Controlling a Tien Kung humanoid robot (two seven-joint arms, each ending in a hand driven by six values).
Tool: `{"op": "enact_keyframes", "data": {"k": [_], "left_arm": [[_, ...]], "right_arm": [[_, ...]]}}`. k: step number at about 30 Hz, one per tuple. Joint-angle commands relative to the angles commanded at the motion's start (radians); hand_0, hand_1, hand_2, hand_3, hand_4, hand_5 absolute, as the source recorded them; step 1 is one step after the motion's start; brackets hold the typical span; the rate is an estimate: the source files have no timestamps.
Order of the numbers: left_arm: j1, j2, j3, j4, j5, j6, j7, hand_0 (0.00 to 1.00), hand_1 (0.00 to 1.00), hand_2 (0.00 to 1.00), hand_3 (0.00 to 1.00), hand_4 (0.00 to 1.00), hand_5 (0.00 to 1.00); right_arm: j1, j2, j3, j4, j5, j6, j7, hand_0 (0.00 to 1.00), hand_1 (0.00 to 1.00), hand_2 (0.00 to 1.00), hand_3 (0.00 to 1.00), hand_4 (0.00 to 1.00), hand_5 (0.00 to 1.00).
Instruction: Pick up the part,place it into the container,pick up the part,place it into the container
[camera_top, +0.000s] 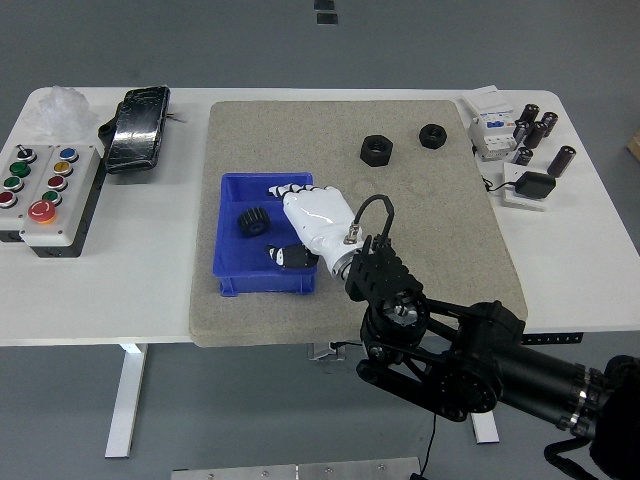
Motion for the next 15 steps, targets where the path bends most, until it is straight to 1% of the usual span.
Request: {"op": "enact_keyframes", "data": {"k": [1,3,6,7,8,9,11,13,15], "left_arm": [[0.0,0.0,0.0,0.0,0.0,0.0,0.0,0.618,0.512,0.549,0.64,0.637,0.413],[0.0,0.0,-0.001,0.0,0.001,0.0,-0.001,0.618,0.512,0.549,0.64,0.637,0.413],[0.0,-0.001,-0.001,0.0,0.002,0.0,-0.003,0.618,0.512,0.549,0.64,0.637,0.413],[0.001,-0.001,-0.001,0.0,0.002,0.0,-0.003,0.618,0.512,0.55,0.639,0.636,0.412],[0.001,-0.002,-0.002,0.0,0.002,0.0,-0.003,0.618,0.512,0.55,0.639,0.636,0.412],[0.002,-0.002,-0.002,0.0,0.001,0.0,-0.003,0.618,0.512,0.55,0.639,0.636,0.412],[0.005,-0.004,-0.004,0.0,0.002,0.0,-0.003,0.618,0.512,0.55,0.639,0.636,0.412],[0.006,-0.005,-0.006,0.0,0.003,0.001,-0.002,0.618,0.512,0.55,0.639,0.633,0.41],[0.008,-0.005,-0.008,0.0,0.004,0.001,-0.002,0.618,0.512,0.55,0.639,0.633,0.41]], "right_arm": [[-0.002,-0.001,0.007,0.004,-0.004,-0.002,-0.002,0.529,0.805,0.891,0.917,0.821,0.317],[-0.009,-0.005,0.022,0.015,-0.012,-0.016,-0.002,0.529,0.805,0.891,0.917,0.821,0.317],[-0.039,-0.019,0.079,0.05,-0.037,-0.065,-0.016,0.529,0.805,0.891,0.917,0.821,0.317],[-0.047,-0.023,0.093,0.056,-0.043,-0.072,-0.022,0.477,0.73,0.816,0.847,0.808,0.328],[-0.062,-0.032,0.115,0.064,-0.048,-0.077,-0.035,0.477,0.73,0.816,0.847,0.808,0.328],[-0.076,-0.04,0.134,0.068,-0.049,-0.074,-0.048,0.477,0.73,0.816,0.847,0.808,0.328],[-0.105,-0.062,0.177,0.07,-0.035,-0.052,-0.071,0.477,0.73,0.816,0.847,0.808,0.328],[-0.135,-0.085,0.213,0.072,0.009,-0.012,-0.071,0.464,0.722,0.82,0.852,0.808,0.326],[-0.161,-0.099,0.238,0.079,0.053,0.026,-0.071,0.464,0.722,0.82,0.852,0.808,0.326]]}}
